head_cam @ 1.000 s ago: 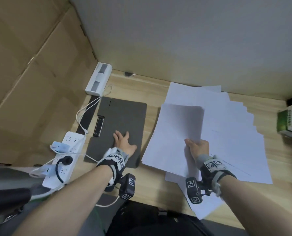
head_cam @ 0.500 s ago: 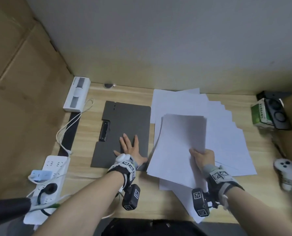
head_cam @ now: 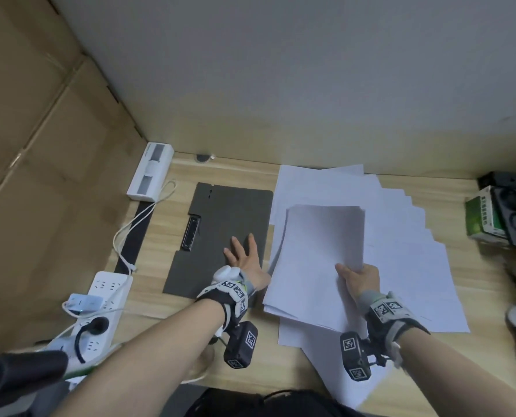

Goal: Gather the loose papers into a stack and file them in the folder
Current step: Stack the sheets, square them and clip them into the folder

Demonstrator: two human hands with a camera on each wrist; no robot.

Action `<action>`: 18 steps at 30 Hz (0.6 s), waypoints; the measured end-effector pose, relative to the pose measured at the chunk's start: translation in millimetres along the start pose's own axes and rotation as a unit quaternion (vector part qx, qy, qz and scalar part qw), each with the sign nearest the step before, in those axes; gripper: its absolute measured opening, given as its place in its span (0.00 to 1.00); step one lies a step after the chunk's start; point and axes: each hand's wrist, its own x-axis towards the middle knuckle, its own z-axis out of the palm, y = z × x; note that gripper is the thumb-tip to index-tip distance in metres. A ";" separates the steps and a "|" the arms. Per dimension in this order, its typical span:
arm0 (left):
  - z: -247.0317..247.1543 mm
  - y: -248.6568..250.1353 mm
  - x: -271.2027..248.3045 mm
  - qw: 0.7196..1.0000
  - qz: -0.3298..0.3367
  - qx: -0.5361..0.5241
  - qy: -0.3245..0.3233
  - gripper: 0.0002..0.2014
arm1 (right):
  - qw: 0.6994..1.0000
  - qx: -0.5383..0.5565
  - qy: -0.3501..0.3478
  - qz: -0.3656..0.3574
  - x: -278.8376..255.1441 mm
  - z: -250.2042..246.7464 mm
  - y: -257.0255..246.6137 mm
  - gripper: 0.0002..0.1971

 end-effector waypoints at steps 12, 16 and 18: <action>-126.3 -34.7 -64.8 0.968 0.012 -0.122 0.220 0.39 | 0.993 0.015 -0.089 -0.077 -17.6 65.4 -76.4 0.13; -157.9 -66.3 -74.5 0.945 0.027 -0.040 0.323 0.42 | 0.989 -0.001 -0.122 -0.089 -31.9 94.8 -89.7 0.10; -165.3 -73.5 -79.2 0.927 0.033 0.062 0.367 0.45 | 0.988 -0.008 -0.125 -0.092 -36.9 101.5 -93.3 0.10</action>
